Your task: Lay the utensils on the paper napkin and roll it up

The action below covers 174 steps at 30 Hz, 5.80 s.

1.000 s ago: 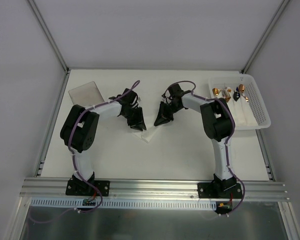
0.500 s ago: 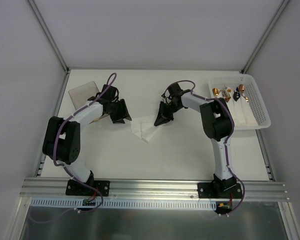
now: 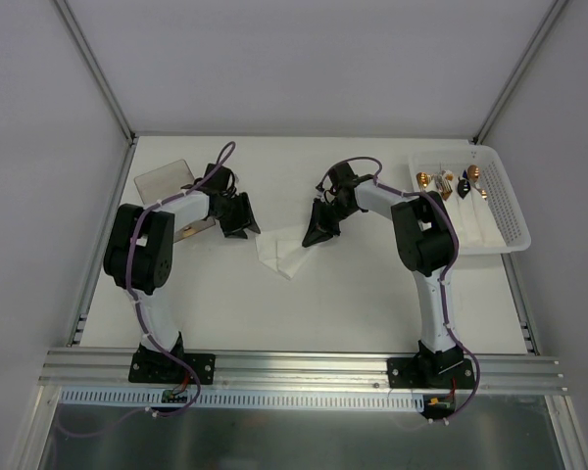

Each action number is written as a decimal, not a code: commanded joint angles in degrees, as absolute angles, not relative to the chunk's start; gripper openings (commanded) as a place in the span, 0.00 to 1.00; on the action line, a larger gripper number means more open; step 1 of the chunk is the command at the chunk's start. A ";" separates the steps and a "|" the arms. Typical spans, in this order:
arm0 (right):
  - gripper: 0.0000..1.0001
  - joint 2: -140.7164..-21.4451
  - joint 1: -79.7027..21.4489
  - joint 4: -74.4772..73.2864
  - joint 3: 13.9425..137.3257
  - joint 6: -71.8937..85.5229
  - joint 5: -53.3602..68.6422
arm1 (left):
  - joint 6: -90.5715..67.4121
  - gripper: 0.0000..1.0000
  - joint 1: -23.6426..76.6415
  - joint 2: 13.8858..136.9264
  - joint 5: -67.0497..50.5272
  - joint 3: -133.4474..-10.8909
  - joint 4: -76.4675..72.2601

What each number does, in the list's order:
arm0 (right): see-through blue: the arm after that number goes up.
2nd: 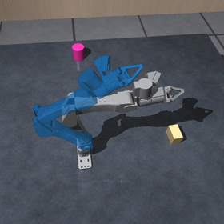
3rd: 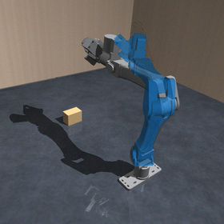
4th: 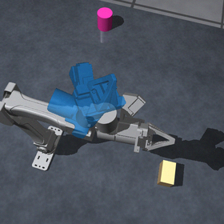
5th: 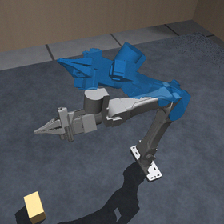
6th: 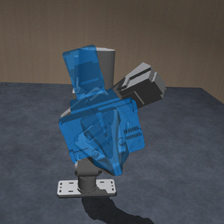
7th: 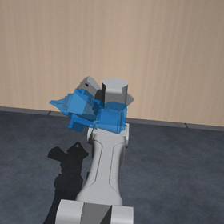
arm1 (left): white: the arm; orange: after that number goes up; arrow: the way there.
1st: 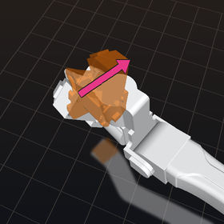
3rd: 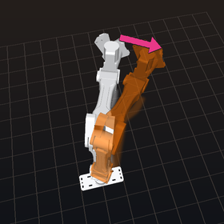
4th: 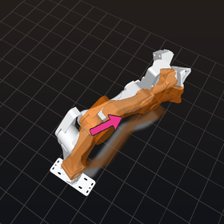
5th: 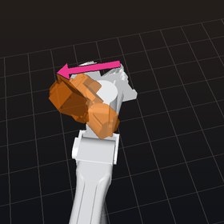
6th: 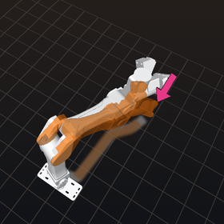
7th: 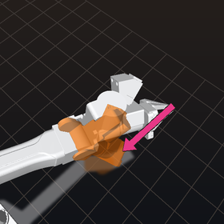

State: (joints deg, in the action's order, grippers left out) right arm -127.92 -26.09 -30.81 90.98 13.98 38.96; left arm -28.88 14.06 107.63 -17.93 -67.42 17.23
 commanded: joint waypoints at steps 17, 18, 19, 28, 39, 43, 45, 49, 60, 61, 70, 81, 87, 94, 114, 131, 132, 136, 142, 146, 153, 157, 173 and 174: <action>0.11 -130.08 -26.37 -33.49 93.69 11.78 33.57 | -27.60 0.39 13.01 111.36 -31.55 -63.02 8.35; 0.12 -130.08 -26.37 -33.57 93.78 11.86 33.49 | -27.60 0.38 13.09 111.10 -31.73 -62.76 8.35; 0.12 -130.17 -26.37 -33.57 93.69 11.87 33.49 | -27.60 0.38 13.10 110.66 -31.64 -62.49 8.35; 0.11 -130.43 -26.54 -34.28 94.48 11.25 32.78 | -28.91 0.17 13.10 106.62 -31.38 -61.70 8.17; 0.11 -130.69 -26.72 -34.89 94.83 11.25 31.73 | -32.69 0.00 15.38 101.42 -38.14 -64.69 6.68; 0.11 -130.69 -26.63 -34.81 94.83 11.42 31.64 | -33.31 0.00 18.10 102.83 -40.43 -64.51 5.89; 0.11 -130.78 -26.72 -34.89 94.83 11.43 31.55 | -33.84 0.00 20.03 103.36 -40.61 -64.16 5.36; 0.11 -130.61 -26.72 -34.89 94.66 11.34 31.38 | -35.41 0.00 23.11 105.20 -40.69 -63.90 3.87; 0.11 -129.90 -26.46 -34.89 94.39 11.51 31.55 | -37.62 0.00 25.66 111.53 -39.99 -61.53 3.51; 0.11 -129.82 -26.46 -34.89 94.39 11.43 31.64 | -37.88 0.00 25.66 112.06 -39.64 -61.26 3.60; 0.13 -128.06 -26.10 -37.25 95.62 8.19 32.87 | -39.38 0.00 25.58 113.91 -35.16 -59.85 7.03; 0.17 -124.01 -24.17 -38.85 93.78 3.16 32.96 | -39.02 0.00 25.66 114.96 -33.66 -61.43 8.96; 0.17 -124.63 -23.91 -36.13 92.99 5.01 37.00 | -38.76 0.00 25.58 115.05 -33.40 -61.70 9.67; 0.15 -127.18 -23.82 -35.25 91.76 6.68 37.53 | -38.50 0.00 25.49 114.87 -33.66 -62.31 9.76; 0.08 -125.86 -23.47 -35.16 87.28 11.42 32.00 | -40.52 0.00 28.65 104.33 -39.64 -65.91 10.63; 0.00 -122.96 -23.29 -35.07 82.44 18.28 27.25 | -43.77 0.00 35.86 110.91 -36.48 -66.53 10.37; 0.00 -122.70 -23.20 -35.07 82.09 18.37 26.99 | -43.77 0.00 36.64 111.53 -35.52 -66.71 10.28; 0.00 -121.73 -23.29 -34.19 80.51 18.98 26.46 | -43.94 0.00 38.58 114.95 -34.11 -67.76 9.76; 0.00 -120.59 -23.38 -33.05 78.75 18.90 26.36 | -45.08 0.00 41.04 118.91 -30.51 -66.54 8.88; 0.01 -118.23 -22.94 -33.14 78.66 14.43 26.63 | -46.58 0.00 41.13 118.57 -26.47 -62.59 7.91; 0.11 -113.65 -15.92 -34.01 76.82 3.79 34.00 | -45.88 0.00 41.04 119.79 -25.22 -59.24 6.07; 0.13 -110.41 -13.89 -31.39 73.14 1.06 38.58 | -46.06 0.00 40.96 120.15 -26.80 -58.71 3.61; 0.14 -105.22 -12.92 -8.30 57.96 -0.01 51.85 | -47.18 0.00 34.55 121.99 -39.89 -48.44 -15.88; 0.13 -102.77 -12.48 -6.52 56.27 2.00 51.86 | -47.72 0.00 33.84 122.34 -40.60 -48.34 -16.69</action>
State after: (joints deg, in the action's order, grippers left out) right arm -108.92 -13.37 -13.30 61.01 -0.14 48.34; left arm -50.00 36.49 116.92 -46.11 -53.21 -21.80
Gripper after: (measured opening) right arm 0.138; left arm 0.008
